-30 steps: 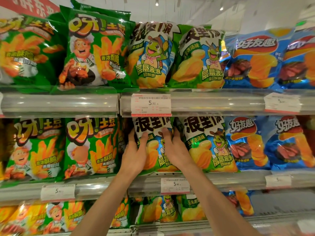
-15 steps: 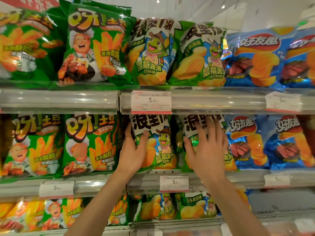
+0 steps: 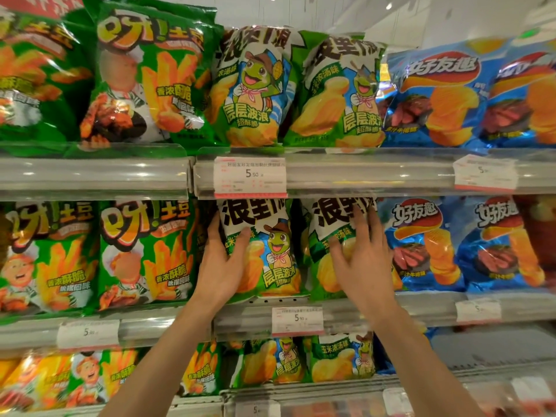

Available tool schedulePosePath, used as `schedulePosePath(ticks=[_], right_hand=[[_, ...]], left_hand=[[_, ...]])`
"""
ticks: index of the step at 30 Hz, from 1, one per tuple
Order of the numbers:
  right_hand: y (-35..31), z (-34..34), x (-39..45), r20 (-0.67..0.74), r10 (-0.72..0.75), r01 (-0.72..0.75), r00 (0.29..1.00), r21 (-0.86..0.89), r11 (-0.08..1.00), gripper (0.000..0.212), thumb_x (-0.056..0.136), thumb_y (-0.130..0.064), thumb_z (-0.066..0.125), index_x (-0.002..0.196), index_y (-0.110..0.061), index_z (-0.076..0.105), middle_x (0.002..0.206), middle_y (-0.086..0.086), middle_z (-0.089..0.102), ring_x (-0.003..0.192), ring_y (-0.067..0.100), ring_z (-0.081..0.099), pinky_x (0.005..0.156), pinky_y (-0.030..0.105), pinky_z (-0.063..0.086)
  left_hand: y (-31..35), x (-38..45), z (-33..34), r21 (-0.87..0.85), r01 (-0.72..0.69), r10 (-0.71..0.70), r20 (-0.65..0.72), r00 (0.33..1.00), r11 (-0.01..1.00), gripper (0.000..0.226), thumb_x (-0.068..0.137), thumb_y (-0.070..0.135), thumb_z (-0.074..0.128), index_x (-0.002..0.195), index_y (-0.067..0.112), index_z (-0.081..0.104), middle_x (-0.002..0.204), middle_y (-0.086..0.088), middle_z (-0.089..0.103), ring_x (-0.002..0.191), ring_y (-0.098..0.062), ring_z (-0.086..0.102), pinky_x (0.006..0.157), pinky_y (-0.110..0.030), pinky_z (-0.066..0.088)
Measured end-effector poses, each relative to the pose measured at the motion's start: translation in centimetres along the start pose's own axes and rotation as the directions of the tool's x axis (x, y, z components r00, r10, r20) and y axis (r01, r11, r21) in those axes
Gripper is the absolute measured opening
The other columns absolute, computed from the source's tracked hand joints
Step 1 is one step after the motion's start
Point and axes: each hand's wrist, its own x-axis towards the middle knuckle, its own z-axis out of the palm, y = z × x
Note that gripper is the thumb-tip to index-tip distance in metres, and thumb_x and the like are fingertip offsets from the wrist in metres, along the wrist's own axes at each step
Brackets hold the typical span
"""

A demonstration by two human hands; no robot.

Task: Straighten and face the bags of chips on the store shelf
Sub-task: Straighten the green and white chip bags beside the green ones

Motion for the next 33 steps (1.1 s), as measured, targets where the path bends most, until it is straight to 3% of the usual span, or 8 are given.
schedulePosePath(ticks=[6,11,15,21,25,29,33], right_hand=[[0.4,-0.1,-0.1,-0.017,0.008,-0.006,1.0,0.122,0.992,0.064,0.1,-0.035,0.05,0.156,-0.021,0.022,0.165,0.008,0.013,0.15,0.029,0.017,0.116,0.054,0.026],[0.1,0.0,-0.5,-0.048,0.054,-0.042,0.997,0.22,0.975,0.06,0.102,-0.036,0.045,0.156,-0.023,0.022,0.165,0.004,0.013,0.15,0.024,0.017,0.118,0.05,0.027],[-0.2,1.3,-0.7,0.001,-0.01,0.01,1.0,0.001,1.0,0.063,0.101,-0.05,0.033,0.156,-0.025,0.018,0.165,0.01,0.014,0.15,0.03,0.018,0.113,0.057,0.029],[0.8,1.3,-0.1,0.088,0.0,0.002,0.996,-0.027,1.0,0.072,0.098,-0.067,0.021,0.158,-0.03,0.008,0.167,0.004,0.002,0.153,0.024,0.004,0.119,0.052,0.014],[0.9,1.4,-0.1,0.097,-0.006,0.011,0.995,-0.055,0.998,0.078,0.094,-0.073,0.014,0.158,-0.03,0.006,0.167,0.004,0.002,0.154,0.022,0.001,0.122,0.048,0.008],[0.8,0.6,-0.4,0.071,-0.01,0.007,0.997,0.051,0.999,0.076,0.096,-0.069,0.028,0.158,-0.027,0.015,0.167,0.003,0.007,0.153,0.02,0.004,0.123,0.05,0.01],[1.2,-1.4,-1.8,0.03,0.054,-0.06,0.998,0.223,0.973,0.067,0.097,-0.054,0.05,0.153,-0.023,0.032,0.163,0.002,0.019,0.151,0.021,0.016,0.12,0.051,0.024]], left_hand=[[-0.1,0.0,-0.3,0.032,-0.008,0.008,0.014,1.0,0.999,0.071,0.098,0.057,0.049,0.156,0.04,0.012,0.151,0.008,0.046,0.135,-0.013,0.045,0.107,-0.03,0.034],[-0.5,0.1,0.6,0.021,0.004,-0.005,0.036,0.999,1.0,0.074,0.093,0.066,0.049,0.154,0.044,0.012,0.15,0.008,0.047,0.138,-0.016,0.044,0.114,-0.039,0.036],[-0.8,0.4,0.7,0.013,0.023,-0.023,0.027,0.999,1.0,0.076,0.093,0.065,0.05,0.156,0.042,0.013,0.152,0.009,0.044,0.138,-0.016,0.043,0.114,-0.039,0.035],[-0.6,0.5,0.9,0.02,0.027,-0.028,0.046,0.999,0.999,0.08,0.088,0.074,0.046,0.154,0.045,0.012,0.154,0.007,0.042,0.14,-0.019,0.042,0.117,-0.045,0.033],[-0.1,0.2,1.1,0.075,0.031,-0.034,0.049,0.998,0.997,0.074,0.095,0.066,0.044,0.157,0.043,0.01,0.157,0.002,0.036,0.142,-0.023,0.037,0.114,-0.041,0.029],[0.1,-0.1,0.7,0.094,0.031,-0.037,0.061,0.997,0.995,0.08,0.094,0.066,0.046,0.158,0.037,0.008,0.158,0.0,0.037,0.143,-0.023,0.038,0.113,-0.037,0.029],[0.6,-1.5,-0.4,0.127,-0.071,0.07,0.008,0.997,0.989,0.085,0.092,0.06,0.054,0.159,0.029,0.012,0.158,0.003,0.034,0.144,-0.014,0.034,0.114,-0.031,0.029]])
